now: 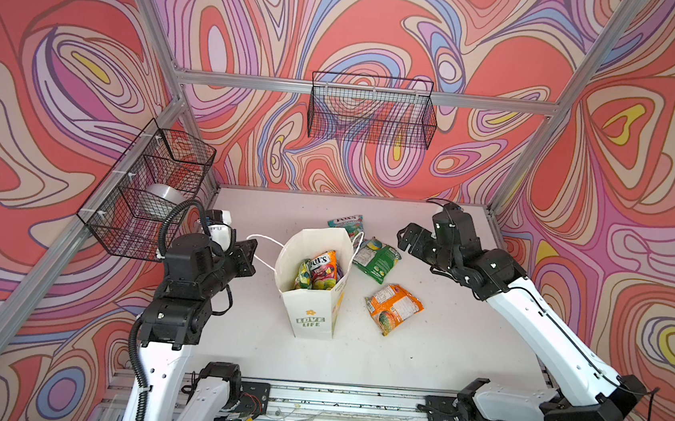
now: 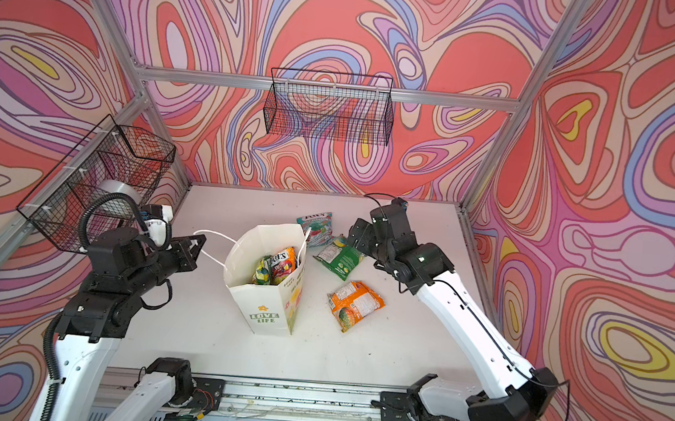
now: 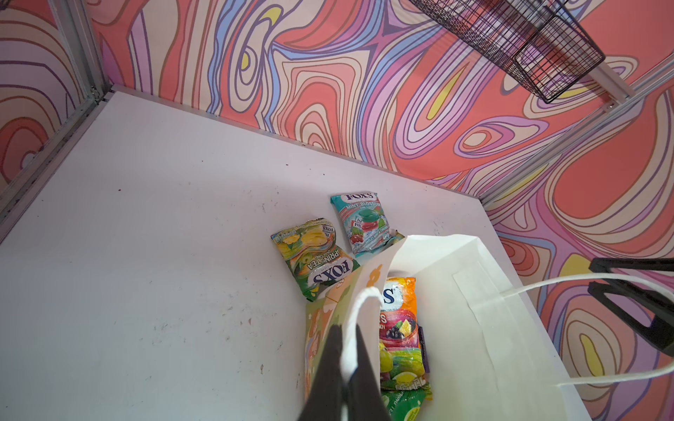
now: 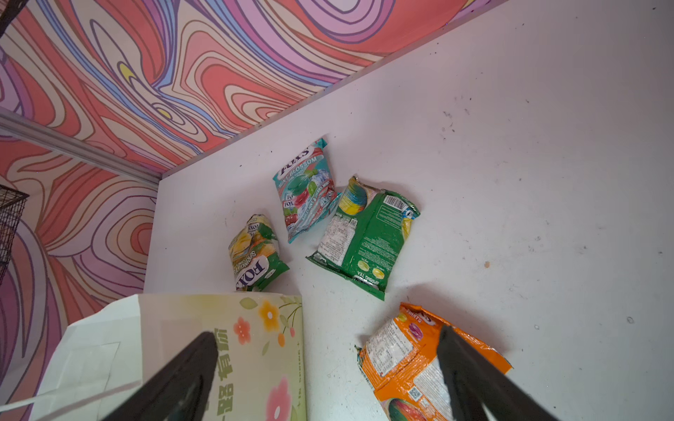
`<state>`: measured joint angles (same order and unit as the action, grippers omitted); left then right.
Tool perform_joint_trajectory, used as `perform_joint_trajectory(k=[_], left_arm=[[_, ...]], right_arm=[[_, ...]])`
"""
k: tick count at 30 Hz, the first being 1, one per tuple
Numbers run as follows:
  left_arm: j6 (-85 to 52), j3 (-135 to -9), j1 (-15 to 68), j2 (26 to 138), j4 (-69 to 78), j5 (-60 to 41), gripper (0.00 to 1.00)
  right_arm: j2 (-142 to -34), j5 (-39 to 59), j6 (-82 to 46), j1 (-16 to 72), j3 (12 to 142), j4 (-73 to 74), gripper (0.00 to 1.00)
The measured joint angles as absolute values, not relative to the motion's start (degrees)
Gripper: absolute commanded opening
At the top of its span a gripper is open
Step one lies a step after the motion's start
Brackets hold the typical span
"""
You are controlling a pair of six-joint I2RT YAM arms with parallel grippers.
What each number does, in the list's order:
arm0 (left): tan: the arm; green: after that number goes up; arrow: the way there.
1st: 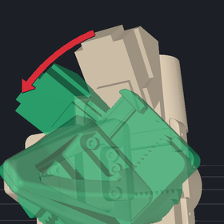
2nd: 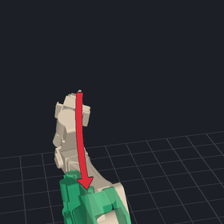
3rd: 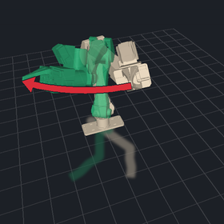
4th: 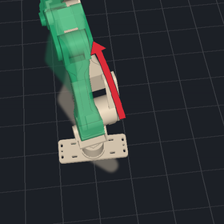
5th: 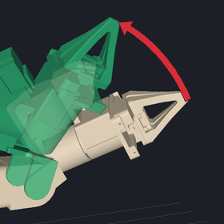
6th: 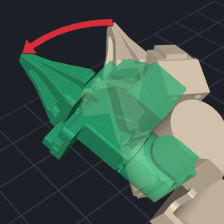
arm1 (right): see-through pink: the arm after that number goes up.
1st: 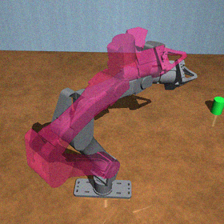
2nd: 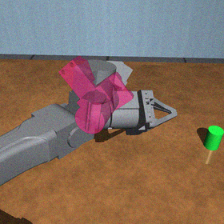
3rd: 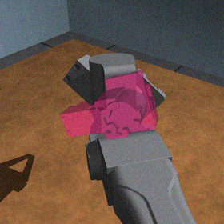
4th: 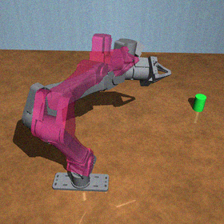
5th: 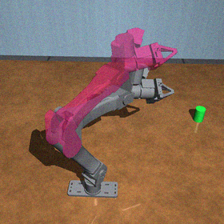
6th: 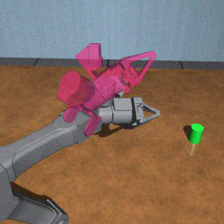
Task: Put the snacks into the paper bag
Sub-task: 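Raise the right gripper out of the bag and move it toward the remaining packets, then lower the right gripper onto the orange Savoria packet and grasp it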
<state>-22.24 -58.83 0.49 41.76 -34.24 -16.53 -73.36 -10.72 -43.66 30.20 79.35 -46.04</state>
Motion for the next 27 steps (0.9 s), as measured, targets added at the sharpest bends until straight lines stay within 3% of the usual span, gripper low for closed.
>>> perform_joint_trajectory(k=[6, 14, 27], left_arm=[[-22.06, -58.83, 0.49, 41.76, -34.24, -16.43, 0.0], [-22.09, -58.83, 0.49, 41.76, -34.24, -16.49, 0.0], [-22.06, -58.83, 0.49, 41.71, -34.24, -16.47, 0.0]], right_arm=[[-71.64, -6.81, -48.12, 23.49, 67.24, -46.15, 0.98], [-71.48, 2.52, -53.43, 21.96, 47.48, -41.74, 0.98], [-78.32, 10.04, -55.48, 20.64, 40.47, -27.14, 0.96]])
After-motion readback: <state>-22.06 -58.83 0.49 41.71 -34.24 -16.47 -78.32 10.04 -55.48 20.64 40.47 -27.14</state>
